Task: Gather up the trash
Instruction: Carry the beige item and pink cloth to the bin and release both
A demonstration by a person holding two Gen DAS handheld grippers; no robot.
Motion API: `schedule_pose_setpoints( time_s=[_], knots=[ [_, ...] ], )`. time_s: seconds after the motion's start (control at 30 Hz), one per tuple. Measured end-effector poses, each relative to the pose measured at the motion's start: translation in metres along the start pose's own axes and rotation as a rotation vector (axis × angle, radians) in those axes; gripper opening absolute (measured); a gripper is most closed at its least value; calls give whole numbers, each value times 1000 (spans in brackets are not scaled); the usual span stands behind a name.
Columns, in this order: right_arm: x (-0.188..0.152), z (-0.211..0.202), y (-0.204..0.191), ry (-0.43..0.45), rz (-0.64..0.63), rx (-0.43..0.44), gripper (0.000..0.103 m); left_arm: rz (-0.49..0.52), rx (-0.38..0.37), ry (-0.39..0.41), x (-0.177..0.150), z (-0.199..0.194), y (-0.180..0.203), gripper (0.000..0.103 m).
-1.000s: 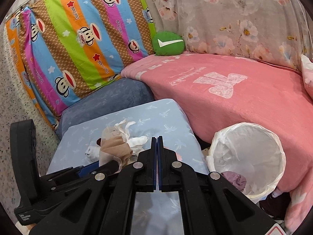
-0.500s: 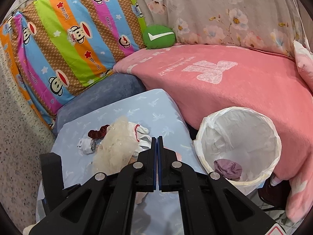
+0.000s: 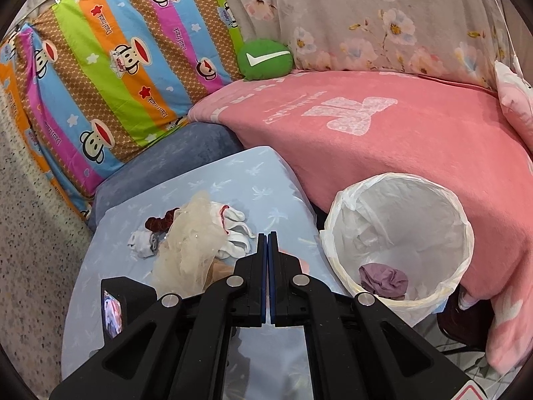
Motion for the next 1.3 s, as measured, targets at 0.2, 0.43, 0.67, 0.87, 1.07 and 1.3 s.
schedule_pose_setpoints(
  time_s=[0.2, 0.43, 0.67, 0.87, 1.07, 1.3],
  knots=[
    [0, -3, 2, 8, 2, 5, 1, 0, -44, 22, -1, -19, 7, 10],
    [7, -15, 6, 44, -2, 0, 1, 48, -118, 95, 7, -57, 32, 8],
    [19, -27, 26, 84, 13, -30, 1, 101, -157, 161, 27, -72, 60, 7],
    [26, -35, 51, 111, 39, -74, 1, 145, -188, 195, 43, -77, 87, 7],
    [33, -39, 83, 131, 75, -129, 1, 194, -223, 218, 59, -74, 120, 7],
    [30, -33, 115, 118, 115, -171, 1, 244, -263, 217, 70, -65, 156, 7]
  ],
)
Point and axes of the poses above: each gripper's, at about its wrist camera, not at the fingertips, and z roughly the way its jaws point, y to its right, x to its top, the point moved 3 cm from there along z, roughly the way its jaws point, and after that the axes turned 13 degrees about -z, right-handed, at the moved point
